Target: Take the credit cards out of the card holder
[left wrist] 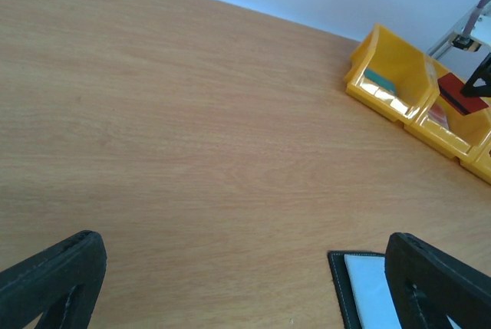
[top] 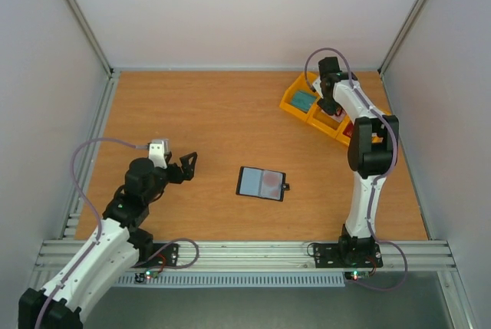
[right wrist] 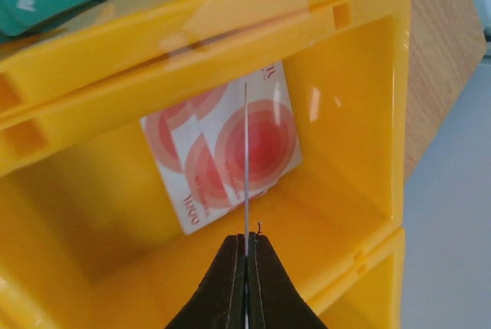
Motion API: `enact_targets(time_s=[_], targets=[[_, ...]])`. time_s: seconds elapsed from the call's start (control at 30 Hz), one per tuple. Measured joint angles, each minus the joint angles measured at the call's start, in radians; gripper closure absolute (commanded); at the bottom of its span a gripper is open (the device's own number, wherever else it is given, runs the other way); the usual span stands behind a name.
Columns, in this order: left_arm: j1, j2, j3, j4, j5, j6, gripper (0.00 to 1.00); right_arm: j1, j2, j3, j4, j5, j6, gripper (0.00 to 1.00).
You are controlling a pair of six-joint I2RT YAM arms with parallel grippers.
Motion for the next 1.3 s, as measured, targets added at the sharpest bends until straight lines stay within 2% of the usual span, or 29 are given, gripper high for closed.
enact_targets(time_s=[0.3,0.5,0.67,1.03,1.13,1.2,1.23,1.27,1.3], targets=[[0.005,0.037,-0.004,0.000,0.020,-0.027,0.01,-0.009,0.088,0.029,0.082,0.027,-0.126,0.98],[0.011,0.037,-0.004,0.001,0.023,-0.028,0.01,-0.009,0.107,0.029,0.127,0.065,-0.190,0.85],[0.013,0.037,-0.004,0.002,0.023,-0.028,0.00,-0.009,0.128,0.039,0.146,0.082,-0.219,0.69],[0.018,0.037,-0.004,0.004,0.038,-0.039,0.01,-0.006,0.132,0.047,0.089,0.071,-0.217,0.53],[0.018,0.037,-0.004,0.008,0.045,-0.043,0.01,-0.007,0.132,0.047,0.070,0.071,-0.212,0.40],[0.018,0.037,-0.004,0.008,0.050,-0.043,0.01,-0.007,0.131,0.048,0.053,0.059,-0.199,0.21],[0.018,0.037,-0.004,0.008,0.053,-0.043,0.01,-0.007,0.129,0.048,0.050,0.051,-0.191,0.15],[0.018,0.037,-0.004,0.008,0.056,-0.043,0.00,-0.007,0.124,0.048,0.045,0.044,-0.185,0.03],[0.018,0.037,-0.005,0.008,0.059,-0.043,0.01,-0.007,0.116,0.048,0.042,0.039,-0.175,0.02]])
